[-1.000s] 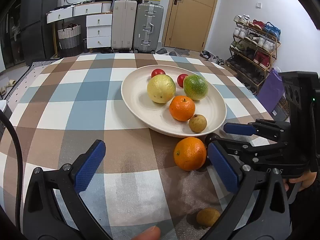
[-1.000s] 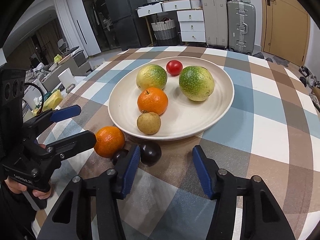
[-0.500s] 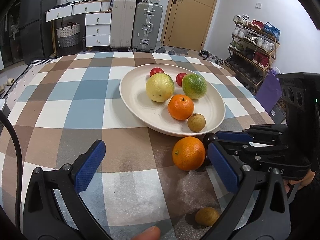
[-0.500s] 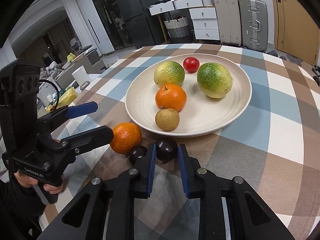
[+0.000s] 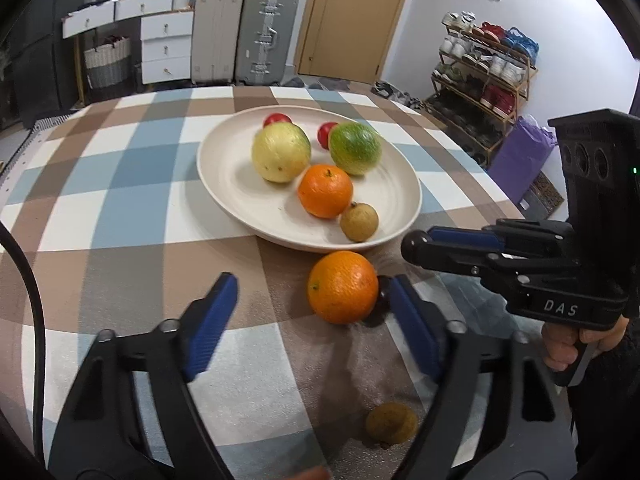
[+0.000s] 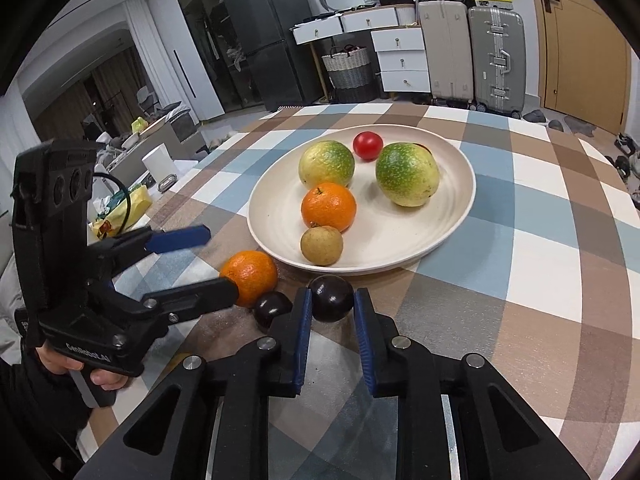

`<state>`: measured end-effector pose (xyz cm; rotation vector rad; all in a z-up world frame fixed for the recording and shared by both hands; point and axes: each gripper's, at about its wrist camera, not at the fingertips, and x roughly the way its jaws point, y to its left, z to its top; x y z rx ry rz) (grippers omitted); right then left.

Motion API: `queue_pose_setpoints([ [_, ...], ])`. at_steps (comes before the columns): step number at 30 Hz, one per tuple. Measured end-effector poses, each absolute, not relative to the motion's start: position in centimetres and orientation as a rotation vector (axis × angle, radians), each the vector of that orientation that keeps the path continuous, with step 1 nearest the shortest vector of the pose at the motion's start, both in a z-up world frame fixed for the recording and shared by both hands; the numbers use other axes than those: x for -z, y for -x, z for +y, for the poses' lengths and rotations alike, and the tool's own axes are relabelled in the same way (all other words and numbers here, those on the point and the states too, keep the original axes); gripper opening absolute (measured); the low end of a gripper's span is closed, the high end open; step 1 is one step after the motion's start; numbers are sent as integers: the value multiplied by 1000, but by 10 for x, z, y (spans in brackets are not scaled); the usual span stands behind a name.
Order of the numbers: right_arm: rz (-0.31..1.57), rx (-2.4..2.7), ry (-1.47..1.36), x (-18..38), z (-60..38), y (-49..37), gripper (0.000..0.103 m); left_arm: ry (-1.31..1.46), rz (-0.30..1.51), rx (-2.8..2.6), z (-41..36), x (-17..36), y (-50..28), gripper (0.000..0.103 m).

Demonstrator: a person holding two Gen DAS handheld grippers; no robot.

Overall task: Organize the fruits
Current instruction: 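Close the left tool around the second orange, then carry the orange and plum onto the cream plate and open both tools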

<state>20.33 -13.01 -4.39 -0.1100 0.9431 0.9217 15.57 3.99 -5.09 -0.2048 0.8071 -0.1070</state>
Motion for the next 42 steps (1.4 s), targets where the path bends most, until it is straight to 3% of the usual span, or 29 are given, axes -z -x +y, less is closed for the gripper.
queue_pose_setpoints([
  [1, 944, -920, 108, 44, -130, -204, 22, 213, 809, 121, 40, 51, -156, 66],
  [3, 948, -919, 105, 45, -131, -204, 22, 232, 801, 148, 40, 51, -155, 51],
  [10, 947, -917, 102, 45, -132, -203, 22, 239, 815, 200, 36, 53, -156, 42],
  [12, 946, -915, 100, 45, -132, -203, 22, 242, 816, 203, 36, 53, -157, 34],
  [34, 862, -927, 77, 31, -137, -197, 22, 185, 735, 150, 36, 38, -144, 32],
  [37, 865, -925, 84, 32, -136, -197, 22, 196, 729, 139, 41, 36, -141, 28],
  [38, 867, -924, 89, 32, -136, -196, 22, 198, 727, 136, 42, 36, -141, 21],
  [42, 865, -923, 100, 33, -135, -194, 22, 199, 727, 125, 45, 35, -141, 21],
])
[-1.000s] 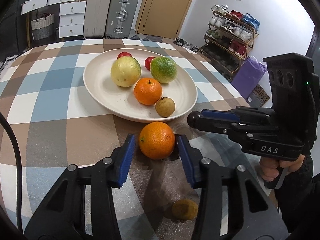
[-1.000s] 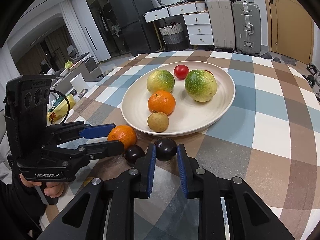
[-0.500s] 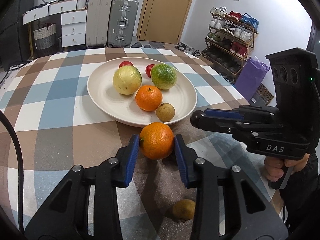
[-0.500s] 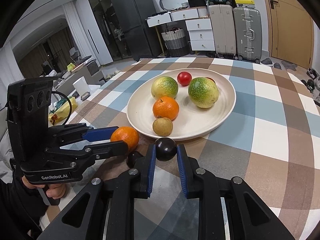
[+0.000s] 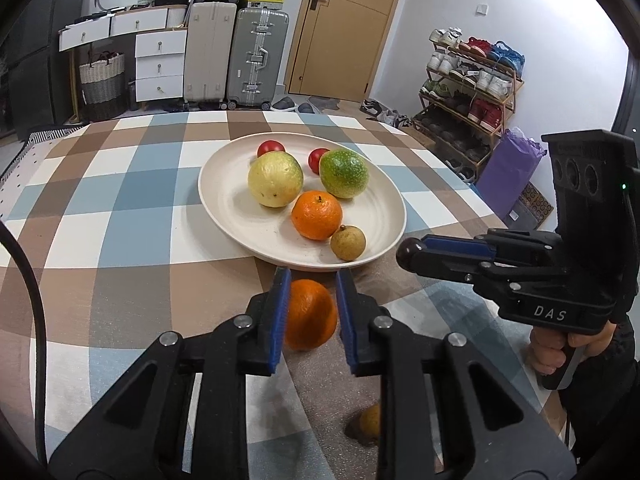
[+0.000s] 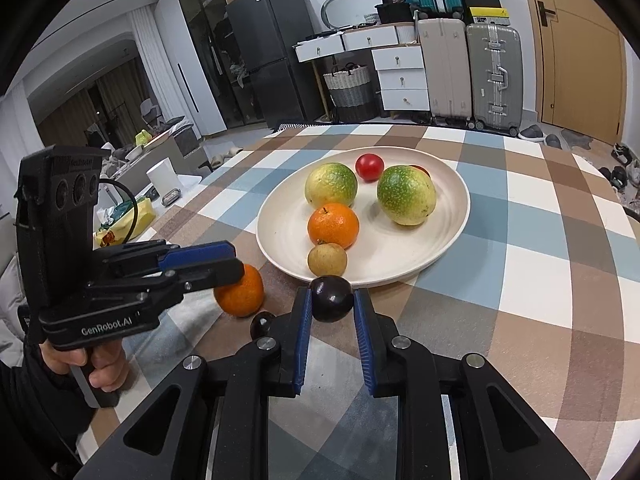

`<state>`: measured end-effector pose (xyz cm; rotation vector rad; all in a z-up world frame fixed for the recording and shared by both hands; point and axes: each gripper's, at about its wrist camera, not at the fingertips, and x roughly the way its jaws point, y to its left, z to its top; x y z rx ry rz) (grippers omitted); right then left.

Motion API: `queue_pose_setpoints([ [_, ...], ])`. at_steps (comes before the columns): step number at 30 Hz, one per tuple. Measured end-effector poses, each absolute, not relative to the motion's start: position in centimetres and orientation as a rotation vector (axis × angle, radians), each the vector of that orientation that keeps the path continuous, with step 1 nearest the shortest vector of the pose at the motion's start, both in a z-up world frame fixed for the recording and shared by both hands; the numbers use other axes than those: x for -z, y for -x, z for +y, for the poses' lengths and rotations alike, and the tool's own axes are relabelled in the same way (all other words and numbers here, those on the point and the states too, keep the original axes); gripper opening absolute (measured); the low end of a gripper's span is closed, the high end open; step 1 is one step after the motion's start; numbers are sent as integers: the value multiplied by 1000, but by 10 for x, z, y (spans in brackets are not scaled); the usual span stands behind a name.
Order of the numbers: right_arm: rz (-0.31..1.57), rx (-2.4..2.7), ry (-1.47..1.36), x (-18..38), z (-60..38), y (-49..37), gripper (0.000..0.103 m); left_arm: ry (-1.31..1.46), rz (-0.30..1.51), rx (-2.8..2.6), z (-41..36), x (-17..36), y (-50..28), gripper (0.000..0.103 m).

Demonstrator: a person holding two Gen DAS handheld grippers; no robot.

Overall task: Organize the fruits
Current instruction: 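Carry the orange and plum onto the cream plate and open both tools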

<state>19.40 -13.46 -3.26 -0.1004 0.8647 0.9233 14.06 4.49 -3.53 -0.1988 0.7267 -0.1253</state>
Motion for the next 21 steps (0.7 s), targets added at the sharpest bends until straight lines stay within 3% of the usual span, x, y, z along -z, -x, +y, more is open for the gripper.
queue_pose_setpoints([
  [6, 871, -921, 105, 34, -134, -194, 22, 168, 754, 83, 47, 38, -142, 23],
  [9, 872, -918, 107, 34, -133, -195, 22, 179, 784, 81, 49, 44, -144, 40],
  [12, 872, -918, 107, 34, -133, -195, 22, 166, 804, 90, 45, 48, -147, 48],
  [16, 873, -919, 108, 35, -133, -196, 22, 161, 828, 115, 40, 53, -150, 48],
  [18, 874, -918, 109, 35, -133, -196, 22, 170, 837, 130, 40, 54, -151, 34],
  [21, 872, -919, 111, 36, -133, -196, 22, 171, 835, 140, 39, 54, -151, 33],
])
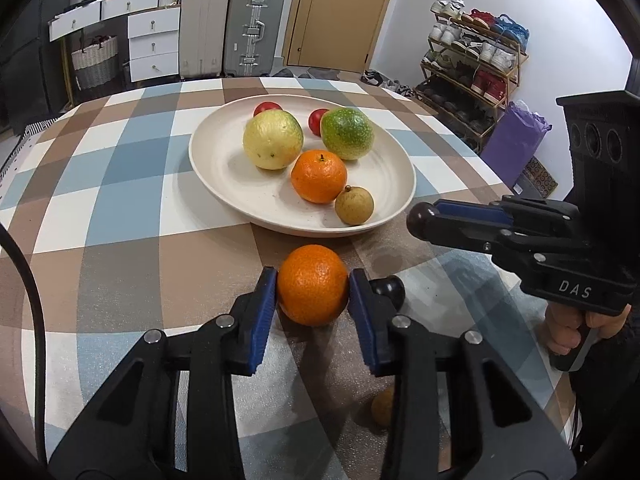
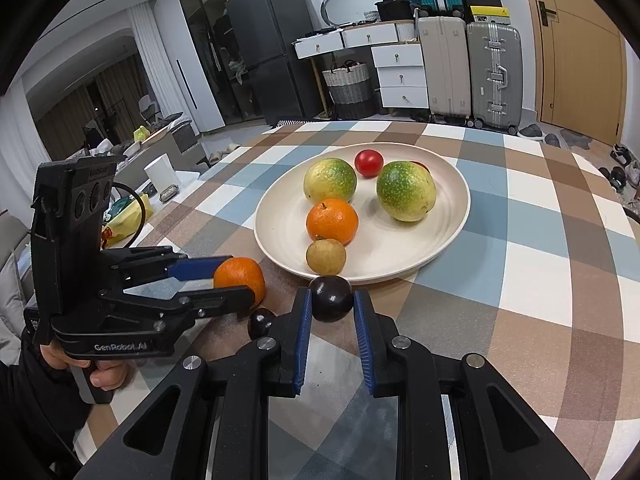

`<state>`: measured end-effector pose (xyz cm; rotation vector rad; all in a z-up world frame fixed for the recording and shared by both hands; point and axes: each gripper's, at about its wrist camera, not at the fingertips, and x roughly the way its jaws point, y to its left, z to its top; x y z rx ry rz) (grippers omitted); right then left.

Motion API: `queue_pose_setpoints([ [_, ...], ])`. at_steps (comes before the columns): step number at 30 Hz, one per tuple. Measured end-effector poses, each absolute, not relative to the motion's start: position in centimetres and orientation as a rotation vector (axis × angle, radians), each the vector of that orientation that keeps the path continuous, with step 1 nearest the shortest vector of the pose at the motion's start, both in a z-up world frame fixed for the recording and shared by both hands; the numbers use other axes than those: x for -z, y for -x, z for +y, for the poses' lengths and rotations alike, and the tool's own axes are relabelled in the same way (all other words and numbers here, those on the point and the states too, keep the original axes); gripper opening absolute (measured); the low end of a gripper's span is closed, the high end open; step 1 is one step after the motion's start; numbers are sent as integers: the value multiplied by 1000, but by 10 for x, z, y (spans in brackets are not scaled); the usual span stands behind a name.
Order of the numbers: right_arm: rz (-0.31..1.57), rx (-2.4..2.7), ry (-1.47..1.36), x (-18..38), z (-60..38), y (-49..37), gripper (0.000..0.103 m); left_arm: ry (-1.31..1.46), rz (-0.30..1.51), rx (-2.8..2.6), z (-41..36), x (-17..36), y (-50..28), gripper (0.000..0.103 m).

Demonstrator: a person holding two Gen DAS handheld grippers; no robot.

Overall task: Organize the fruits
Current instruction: 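Carry the orange and plum onto the cream plate and open both tools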

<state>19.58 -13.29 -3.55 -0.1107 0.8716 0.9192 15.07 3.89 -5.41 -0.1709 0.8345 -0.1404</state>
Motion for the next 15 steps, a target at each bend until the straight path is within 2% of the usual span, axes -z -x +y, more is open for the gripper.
queue_pose_setpoints([
  [15, 837, -914, 82, 30, -138, -196, 22, 184, 745, 99, 47, 41, -143, 33],
])
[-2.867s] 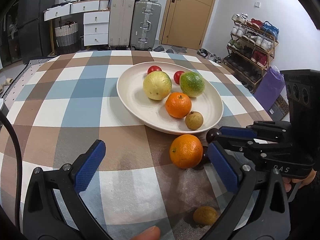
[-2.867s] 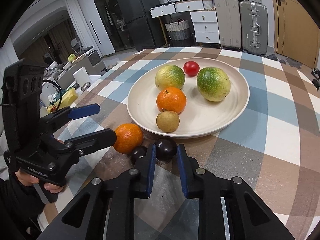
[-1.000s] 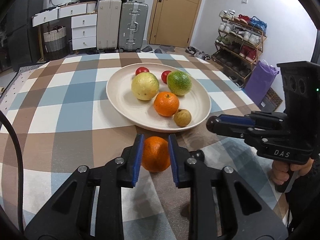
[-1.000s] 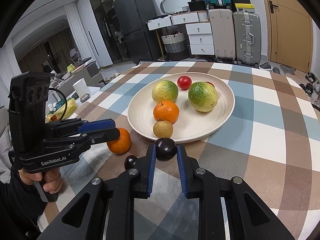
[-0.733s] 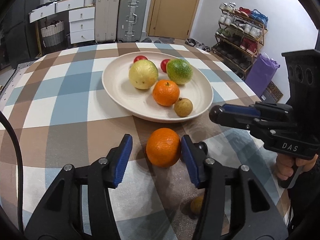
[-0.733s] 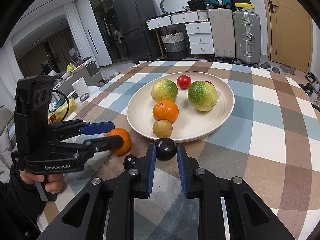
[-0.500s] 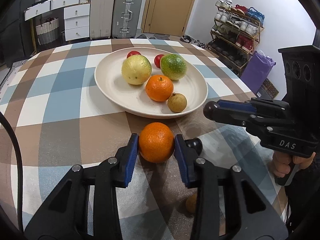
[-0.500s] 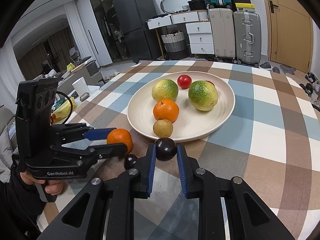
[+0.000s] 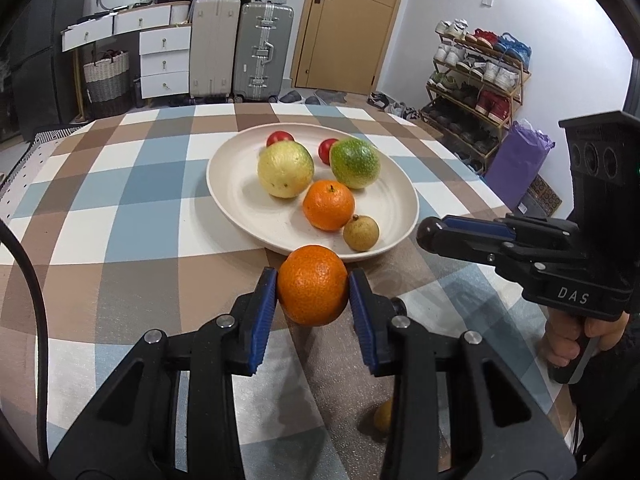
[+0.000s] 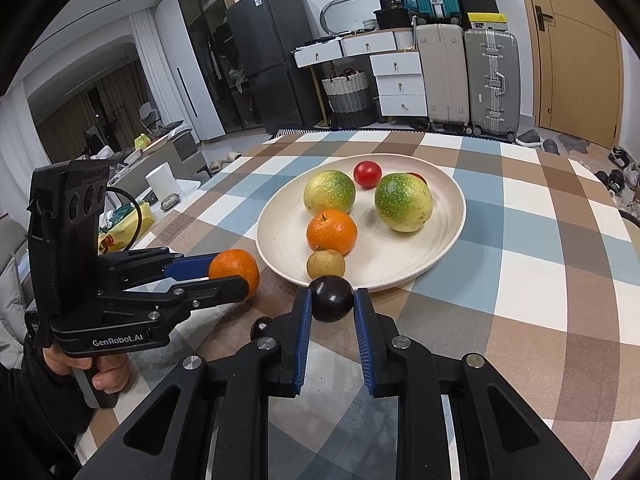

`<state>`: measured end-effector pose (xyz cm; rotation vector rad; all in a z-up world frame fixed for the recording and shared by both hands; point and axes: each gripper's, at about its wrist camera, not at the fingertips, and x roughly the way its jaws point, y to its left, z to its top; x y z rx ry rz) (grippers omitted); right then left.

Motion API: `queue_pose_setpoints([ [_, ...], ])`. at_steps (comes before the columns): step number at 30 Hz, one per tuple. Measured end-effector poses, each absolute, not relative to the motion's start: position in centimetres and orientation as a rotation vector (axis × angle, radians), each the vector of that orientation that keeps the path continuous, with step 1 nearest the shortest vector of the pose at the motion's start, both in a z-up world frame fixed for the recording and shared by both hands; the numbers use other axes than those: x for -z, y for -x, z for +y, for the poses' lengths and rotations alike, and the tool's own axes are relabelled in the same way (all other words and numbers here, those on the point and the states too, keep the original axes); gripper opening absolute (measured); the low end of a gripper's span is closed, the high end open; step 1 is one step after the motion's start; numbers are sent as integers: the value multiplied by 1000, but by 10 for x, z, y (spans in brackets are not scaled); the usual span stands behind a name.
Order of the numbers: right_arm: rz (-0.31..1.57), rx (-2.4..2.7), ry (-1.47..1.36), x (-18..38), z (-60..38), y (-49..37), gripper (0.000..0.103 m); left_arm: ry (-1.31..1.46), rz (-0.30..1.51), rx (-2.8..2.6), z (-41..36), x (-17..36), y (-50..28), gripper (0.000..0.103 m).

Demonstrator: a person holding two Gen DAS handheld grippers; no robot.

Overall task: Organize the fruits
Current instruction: 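Carry the orange and plum onto the cream plate and open both tools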

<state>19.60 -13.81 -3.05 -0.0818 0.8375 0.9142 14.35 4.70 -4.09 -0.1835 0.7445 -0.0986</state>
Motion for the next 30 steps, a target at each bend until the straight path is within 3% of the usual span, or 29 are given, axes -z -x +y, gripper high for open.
queue_pose_setpoints([
  [13, 768, -850, 1, 23, -150, -204, 22, 230, 597, 26, 62, 18, -130, 33],
  [30, 797, -803, 1, 32, -133, -213, 22, 216, 597, -40, 61, 24, -160, 33],
])
